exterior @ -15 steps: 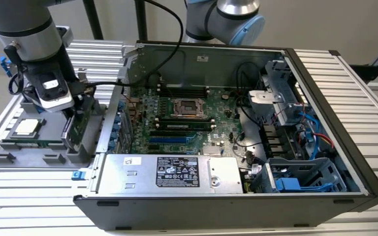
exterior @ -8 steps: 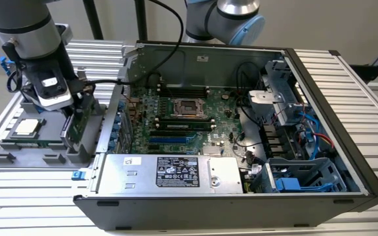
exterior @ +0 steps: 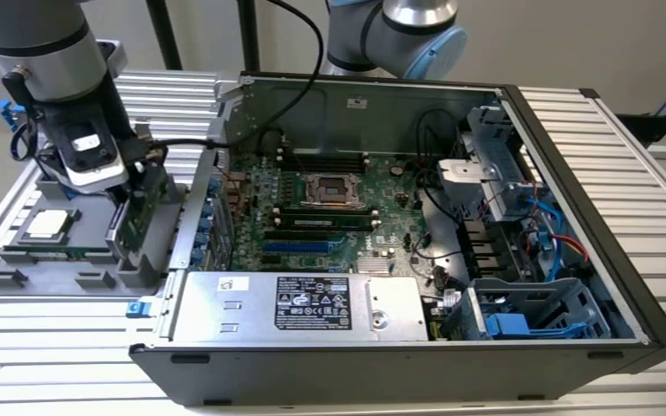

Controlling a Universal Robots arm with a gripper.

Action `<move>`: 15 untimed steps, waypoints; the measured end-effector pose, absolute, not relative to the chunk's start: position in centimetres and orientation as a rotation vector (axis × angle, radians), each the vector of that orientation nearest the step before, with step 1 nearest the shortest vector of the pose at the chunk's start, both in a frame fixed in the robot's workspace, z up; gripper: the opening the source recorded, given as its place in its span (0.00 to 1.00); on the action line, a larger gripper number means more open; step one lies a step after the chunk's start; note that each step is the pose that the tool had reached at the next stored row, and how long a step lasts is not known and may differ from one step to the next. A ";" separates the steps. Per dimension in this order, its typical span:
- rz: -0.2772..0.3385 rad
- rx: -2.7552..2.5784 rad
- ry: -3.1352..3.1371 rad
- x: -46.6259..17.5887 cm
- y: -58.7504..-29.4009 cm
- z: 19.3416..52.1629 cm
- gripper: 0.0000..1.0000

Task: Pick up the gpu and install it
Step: 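Pick up the gpu and move the gpu toward the slot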

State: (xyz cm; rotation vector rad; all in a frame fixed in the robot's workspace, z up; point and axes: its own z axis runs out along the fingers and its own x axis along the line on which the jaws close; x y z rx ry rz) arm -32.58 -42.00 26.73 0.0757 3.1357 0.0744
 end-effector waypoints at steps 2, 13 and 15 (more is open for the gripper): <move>0.074 0.076 3.136 -32.6 -42.0 26.9 0.00; 0.075 0.076 3.136 -32.6 -42.0 27.6 0.00; 0.075 0.076 3.136 -32.6 -42.0 27.7 0.00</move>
